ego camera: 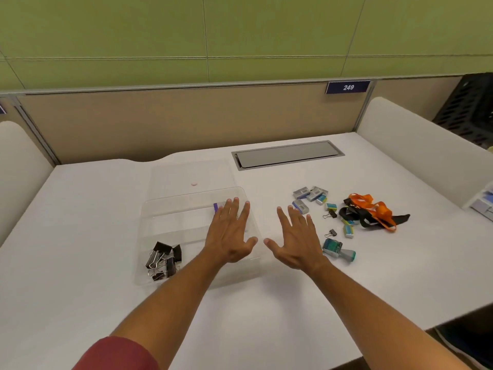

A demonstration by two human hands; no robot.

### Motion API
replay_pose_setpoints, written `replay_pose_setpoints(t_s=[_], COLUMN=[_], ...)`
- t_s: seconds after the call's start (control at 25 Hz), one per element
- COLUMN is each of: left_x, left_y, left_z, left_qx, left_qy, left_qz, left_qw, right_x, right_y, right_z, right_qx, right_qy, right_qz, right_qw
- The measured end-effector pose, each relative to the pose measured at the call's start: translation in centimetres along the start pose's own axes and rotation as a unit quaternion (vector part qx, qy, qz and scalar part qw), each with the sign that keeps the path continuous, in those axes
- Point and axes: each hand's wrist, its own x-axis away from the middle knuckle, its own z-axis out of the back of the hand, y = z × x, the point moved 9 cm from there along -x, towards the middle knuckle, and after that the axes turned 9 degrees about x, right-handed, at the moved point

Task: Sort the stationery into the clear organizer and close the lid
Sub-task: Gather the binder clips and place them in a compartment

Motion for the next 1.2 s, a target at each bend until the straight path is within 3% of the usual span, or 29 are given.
replay_pose_setpoints(t_s=[0.72, 1.08, 1.2], left_x=[-7.8, -10.2, -10.7], left_y=[13.7, 16.2, 16.4], left_z=[-9.5, -12.0, -12.5], left_qx=[0.001, 0.017, 0.032], left_qy=[-0.073, -0.090, -0.100], left_qz=[-0.033, -0.027, -0.011], left_qw=[0.997, 0.995, 0.994], right_x=[-1.1, -3.6, -4.8], right_y=[17.4, 20.1, 19.5], right_z=[-4.1, -3.4, -2.3], right_qx=[-0.007, -0.029, 0.020], right_qy=[-0.047, -0.007, 0.025], right_qz=[-0.054, -0.039, -0.010], right_qw=[0.997, 0.999, 0.999])
